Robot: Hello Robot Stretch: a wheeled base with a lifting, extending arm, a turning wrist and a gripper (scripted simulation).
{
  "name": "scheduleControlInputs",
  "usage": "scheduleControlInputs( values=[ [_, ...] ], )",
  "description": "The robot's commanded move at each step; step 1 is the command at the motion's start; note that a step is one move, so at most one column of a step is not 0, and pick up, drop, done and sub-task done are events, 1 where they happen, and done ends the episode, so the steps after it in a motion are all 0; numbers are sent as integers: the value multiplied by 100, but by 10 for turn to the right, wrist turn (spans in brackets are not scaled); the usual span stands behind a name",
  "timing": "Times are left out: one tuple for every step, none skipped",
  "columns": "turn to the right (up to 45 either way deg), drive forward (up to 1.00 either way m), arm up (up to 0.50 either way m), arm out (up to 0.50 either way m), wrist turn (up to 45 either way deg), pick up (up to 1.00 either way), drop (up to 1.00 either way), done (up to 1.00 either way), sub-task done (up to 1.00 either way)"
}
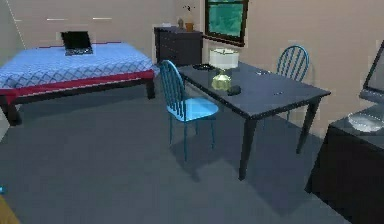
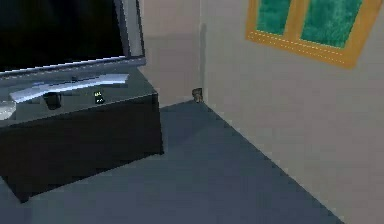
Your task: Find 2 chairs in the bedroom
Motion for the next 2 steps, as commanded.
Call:
scheduleControlInputs(
  values=[
    [0, 90, 0, 0, 0, 0, 0, 0, 0],
    [-450, 0, 0, 0, 0, 0, 0, 0, 0]
  ],
)
